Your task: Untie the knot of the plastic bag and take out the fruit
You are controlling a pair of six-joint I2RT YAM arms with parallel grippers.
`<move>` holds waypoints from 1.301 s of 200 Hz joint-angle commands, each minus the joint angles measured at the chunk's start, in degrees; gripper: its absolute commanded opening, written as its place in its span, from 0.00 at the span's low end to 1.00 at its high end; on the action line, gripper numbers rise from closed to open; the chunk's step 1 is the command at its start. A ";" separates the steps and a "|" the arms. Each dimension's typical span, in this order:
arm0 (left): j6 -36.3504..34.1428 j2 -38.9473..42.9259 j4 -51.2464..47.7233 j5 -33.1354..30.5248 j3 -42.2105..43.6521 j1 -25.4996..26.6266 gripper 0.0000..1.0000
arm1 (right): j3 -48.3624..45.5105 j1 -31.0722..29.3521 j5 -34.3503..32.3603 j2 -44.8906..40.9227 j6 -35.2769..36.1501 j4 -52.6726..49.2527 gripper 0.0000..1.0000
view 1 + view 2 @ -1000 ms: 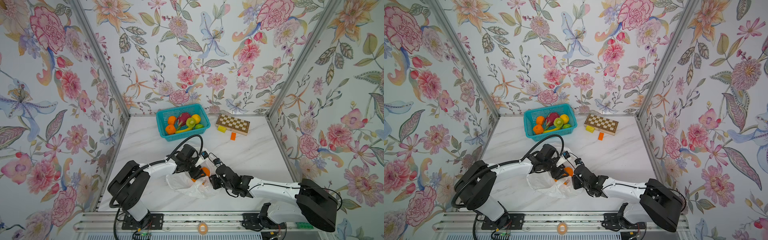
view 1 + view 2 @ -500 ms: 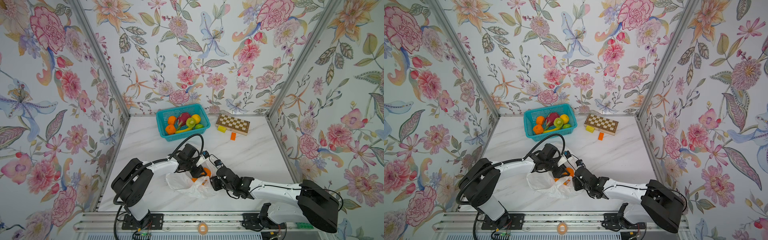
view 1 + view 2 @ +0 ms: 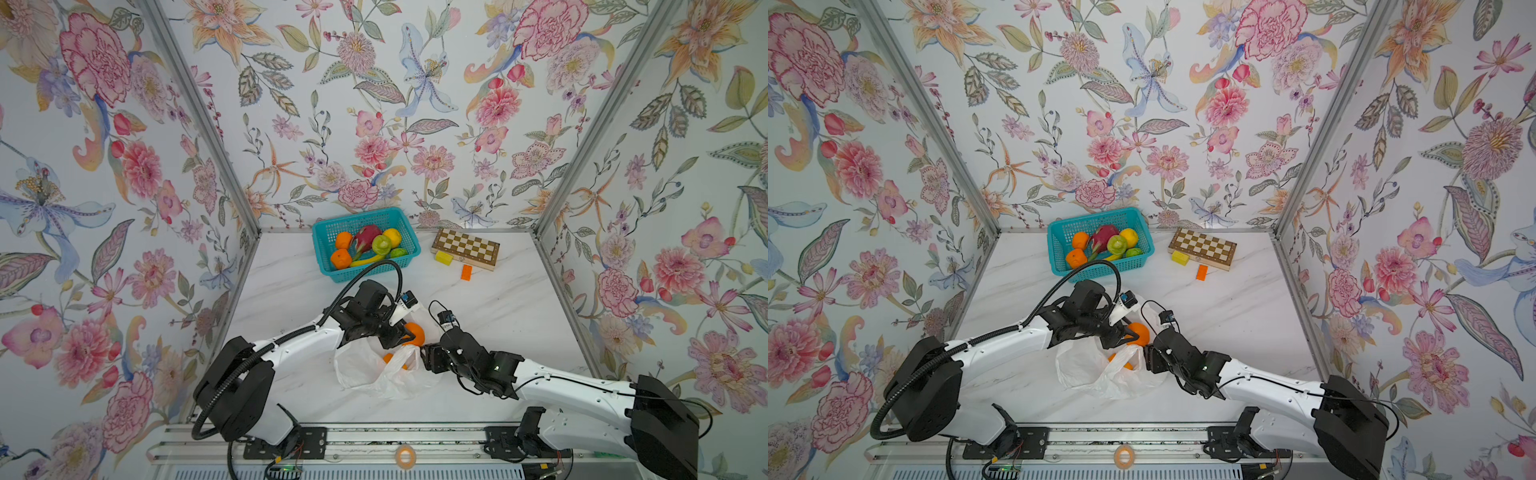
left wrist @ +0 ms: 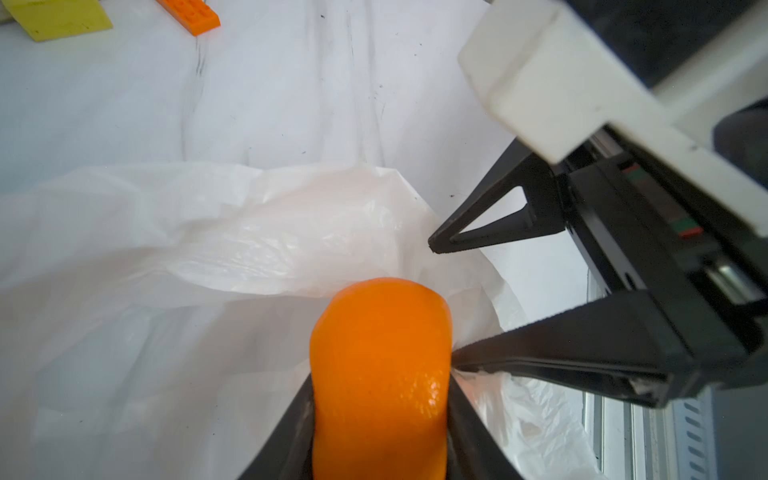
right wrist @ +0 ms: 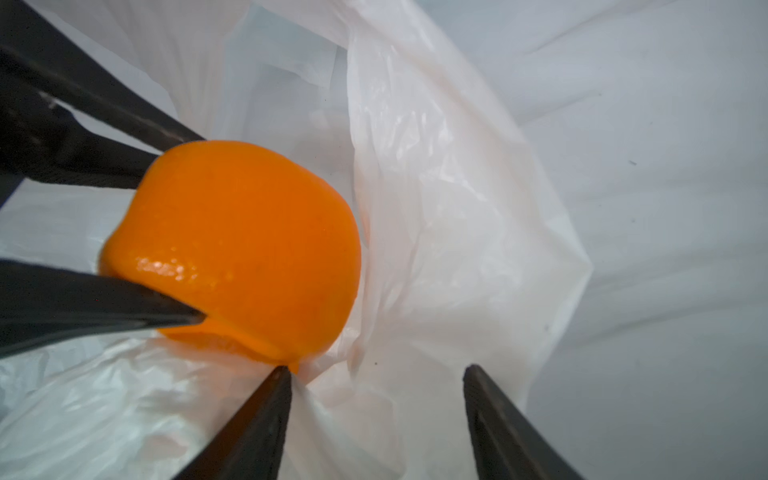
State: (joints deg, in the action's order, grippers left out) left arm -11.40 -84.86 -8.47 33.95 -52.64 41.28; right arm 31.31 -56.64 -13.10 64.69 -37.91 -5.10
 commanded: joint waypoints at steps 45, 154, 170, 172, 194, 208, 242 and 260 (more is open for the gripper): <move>-3.49 5.39 1.43 -2.76 0.13 -0.04 0.40 | 4.83 0.99 -7.41 -10.63 -0.35 -3.58 0.79; 4.76 4.67 18.04 2.15 -7.47 -5.88 0.41 | 11.48 11.28 3.17 -18.47 10.65 5.27 0.97; 7.53 3.17 21.22 2.65 -9.29 -7.45 0.41 | 11.90 13.32 6.42 -17.65 11.26 6.65 0.97; 7.84 2.91 21.68 2.68 -9.51 -7.68 0.40 | 11.99 13.60 6.77 -17.53 11.39 6.74 0.97; 11.41 0.54 24.93 2.23 -12.67 -9.79 0.39 | 13.28 15.88 10.16 -15.52 12.20 7.89 0.98; 13.85 -1.22 25.73 1.46 -15.03 -11.12 0.38 | 14.27 17.08 12.05 -14.02 12.25 8.45 0.98; 19.13 -6.77 21.46 -5.76 -23.00 -13.39 0.36 | 16.47 18.90 15.34 -10.42 12.42 9.97 0.98; 19.81 -9.54 14.84 -13.15 -28.77 -13.58 0.36 | 17.39 19.52 16.49 -8.93 12.58 10.11 0.98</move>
State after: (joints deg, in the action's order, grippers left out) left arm 4.43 -91.22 12.29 30.30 -74.50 28.42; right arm 46.24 -37.95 -0.12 54.19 -26.52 2.90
